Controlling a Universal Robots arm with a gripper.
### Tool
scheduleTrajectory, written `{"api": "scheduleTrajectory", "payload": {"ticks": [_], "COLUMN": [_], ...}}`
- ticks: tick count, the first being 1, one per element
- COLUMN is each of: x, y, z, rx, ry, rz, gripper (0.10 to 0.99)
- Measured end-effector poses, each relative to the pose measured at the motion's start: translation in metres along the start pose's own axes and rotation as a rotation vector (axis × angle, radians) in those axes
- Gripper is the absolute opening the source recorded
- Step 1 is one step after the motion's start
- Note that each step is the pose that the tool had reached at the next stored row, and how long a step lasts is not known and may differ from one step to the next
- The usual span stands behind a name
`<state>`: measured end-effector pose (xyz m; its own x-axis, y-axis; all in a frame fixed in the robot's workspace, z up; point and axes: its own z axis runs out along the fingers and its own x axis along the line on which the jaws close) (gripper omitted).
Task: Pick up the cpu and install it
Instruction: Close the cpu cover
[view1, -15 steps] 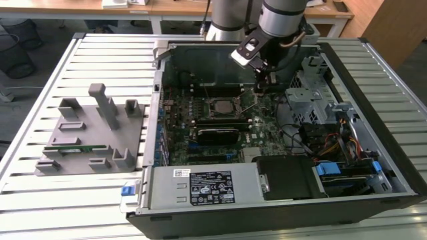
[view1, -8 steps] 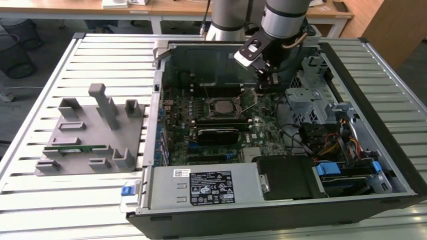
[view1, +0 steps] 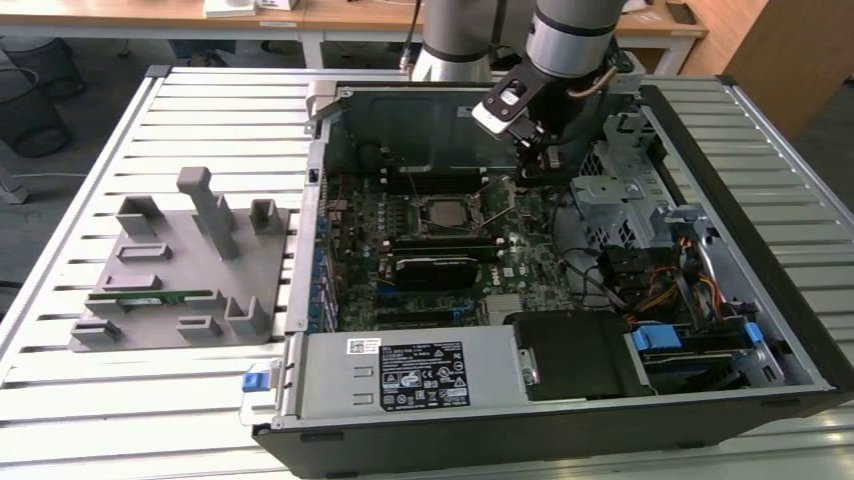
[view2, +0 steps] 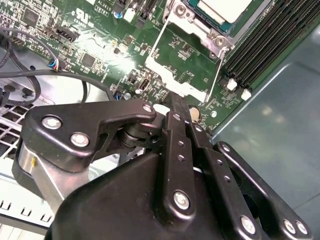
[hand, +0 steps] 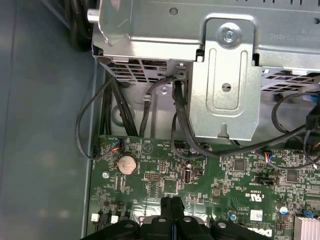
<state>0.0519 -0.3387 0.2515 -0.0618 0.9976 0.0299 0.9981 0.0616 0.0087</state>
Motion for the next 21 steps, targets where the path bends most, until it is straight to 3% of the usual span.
{"api": "scheduleTrajectory", "payload": {"ticks": [11, 21], "x": [0.0010, 0.0011], "y": [0.0039, 0.0009], "z": [0.0065, 0.0099], "rx": [0.000, 0.000], "ry": [-0.0001, 0.0013], "rz": [0.000, 0.000], "gripper": [0.106, 0.106]}}
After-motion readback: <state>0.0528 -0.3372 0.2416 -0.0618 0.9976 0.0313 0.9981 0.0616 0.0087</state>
